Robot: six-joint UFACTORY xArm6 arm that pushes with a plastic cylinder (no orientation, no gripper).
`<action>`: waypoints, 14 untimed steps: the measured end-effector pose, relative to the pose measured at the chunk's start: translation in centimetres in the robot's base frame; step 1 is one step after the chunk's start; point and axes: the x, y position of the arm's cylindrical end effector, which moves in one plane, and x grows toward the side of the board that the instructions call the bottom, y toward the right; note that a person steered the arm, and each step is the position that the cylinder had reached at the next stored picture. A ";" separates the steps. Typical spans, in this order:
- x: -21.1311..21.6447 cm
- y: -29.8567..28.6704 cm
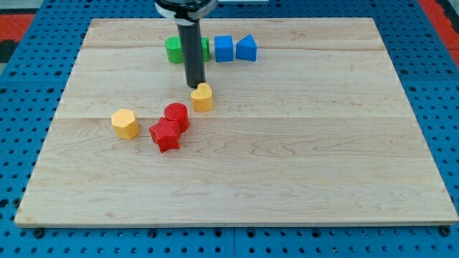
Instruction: Move the red star closer to the yellow hexagon
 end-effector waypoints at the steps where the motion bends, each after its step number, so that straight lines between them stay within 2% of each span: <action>1: 3.8 1.5; 3: 5.0 4.4; 4: 5.3 8.0; 5: 7.7 11.2; 6: 9.5 8.2; 7: 9.9 1.0; 9: 14.4 -2.6; 12: 13.5 -11.6; 13: 15.4 -12.0; 14: 18.8 -9.3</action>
